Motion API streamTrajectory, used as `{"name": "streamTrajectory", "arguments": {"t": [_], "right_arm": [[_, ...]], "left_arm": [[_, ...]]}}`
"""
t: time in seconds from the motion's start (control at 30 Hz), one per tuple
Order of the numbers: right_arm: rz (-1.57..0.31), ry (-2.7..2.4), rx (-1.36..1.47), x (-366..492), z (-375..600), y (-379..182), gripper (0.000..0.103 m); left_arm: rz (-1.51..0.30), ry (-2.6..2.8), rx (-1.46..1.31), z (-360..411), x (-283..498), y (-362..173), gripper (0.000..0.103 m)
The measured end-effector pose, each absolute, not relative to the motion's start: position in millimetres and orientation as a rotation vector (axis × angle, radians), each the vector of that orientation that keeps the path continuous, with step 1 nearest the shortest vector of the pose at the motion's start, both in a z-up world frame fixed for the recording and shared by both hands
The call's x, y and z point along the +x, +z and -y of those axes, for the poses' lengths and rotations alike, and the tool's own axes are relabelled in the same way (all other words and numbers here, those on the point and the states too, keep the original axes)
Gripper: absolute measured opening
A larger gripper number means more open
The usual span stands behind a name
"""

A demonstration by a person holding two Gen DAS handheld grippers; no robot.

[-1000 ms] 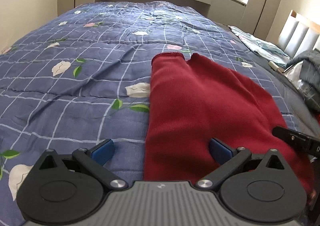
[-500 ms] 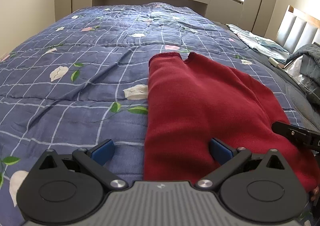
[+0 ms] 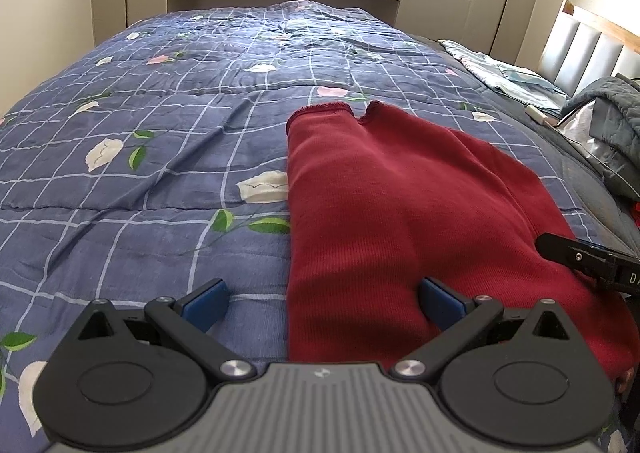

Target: Fold small clothes

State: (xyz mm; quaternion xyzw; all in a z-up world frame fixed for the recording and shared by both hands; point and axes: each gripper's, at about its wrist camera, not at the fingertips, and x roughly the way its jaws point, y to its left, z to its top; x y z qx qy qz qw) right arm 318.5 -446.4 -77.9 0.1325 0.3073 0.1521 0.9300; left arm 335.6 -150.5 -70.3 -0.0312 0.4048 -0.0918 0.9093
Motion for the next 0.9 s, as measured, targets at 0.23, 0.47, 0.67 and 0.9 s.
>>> {"name": "streamTrajectory", "arguments": {"t": [0.23, 0.47, 0.67, 0.9], "right_arm": [[-0.628, 0.310, 0.293, 319, 447, -78, 0.103], [-0.610, 0.335, 0.382, 320, 450, -76, 0.085], [-0.605, 0.358, 0.401, 319, 448, -76, 0.069], [-0.594, 0.370, 0.431, 317, 448, -76, 0.056]], "left_arm": [[-0.871, -0.224, -0.100, 143, 343, -65, 0.103], [-0.834, -0.264, -0.217, 129, 360, -56, 0.103], [-0.934, -0.215, -0.300, 125, 384, -66, 0.103], [-0.961, -0.212, -0.272, 133, 387, -64, 0.098]]}}
